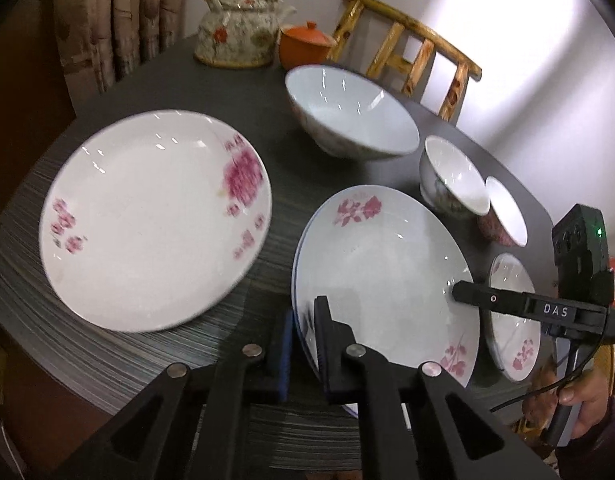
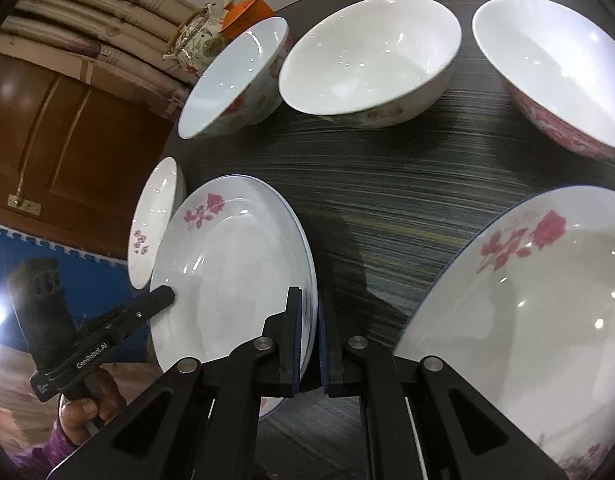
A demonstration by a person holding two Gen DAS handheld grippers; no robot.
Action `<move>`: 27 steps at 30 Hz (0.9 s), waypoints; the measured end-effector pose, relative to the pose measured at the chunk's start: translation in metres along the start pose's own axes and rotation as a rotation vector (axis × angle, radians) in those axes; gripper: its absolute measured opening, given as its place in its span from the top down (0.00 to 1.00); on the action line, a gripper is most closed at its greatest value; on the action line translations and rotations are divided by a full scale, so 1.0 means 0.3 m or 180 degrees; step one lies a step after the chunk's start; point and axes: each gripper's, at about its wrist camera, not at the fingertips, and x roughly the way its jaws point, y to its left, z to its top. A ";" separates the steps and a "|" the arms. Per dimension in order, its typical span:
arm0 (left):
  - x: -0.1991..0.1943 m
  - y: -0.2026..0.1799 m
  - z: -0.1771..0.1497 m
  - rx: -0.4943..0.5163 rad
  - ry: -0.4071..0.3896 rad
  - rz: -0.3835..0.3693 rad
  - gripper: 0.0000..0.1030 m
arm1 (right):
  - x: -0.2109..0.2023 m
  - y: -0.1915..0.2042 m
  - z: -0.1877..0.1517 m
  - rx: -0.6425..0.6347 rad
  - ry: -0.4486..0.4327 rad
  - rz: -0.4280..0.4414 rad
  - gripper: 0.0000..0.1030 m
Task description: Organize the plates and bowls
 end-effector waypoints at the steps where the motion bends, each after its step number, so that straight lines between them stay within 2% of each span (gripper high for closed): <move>1: -0.013 0.012 0.008 -0.0026 -0.0026 0.0008 0.91 | -0.002 0.010 0.003 -0.0001 -0.0007 0.0025 0.91; 12: -0.093 0.194 0.083 -0.0348 -0.0226 0.0192 0.91 | 0.032 0.196 0.100 -0.0161 -0.0035 0.0210 0.91; 20: -0.097 0.332 0.119 -0.0537 -0.0296 0.0319 0.91 | 0.137 0.308 0.153 -0.0196 0.0112 0.0204 0.91; 27: -0.077 0.401 0.120 -0.0615 -0.0310 0.0357 0.91 | 0.204 0.372 0.192 -0.0206 0.0189 0.0118 0.91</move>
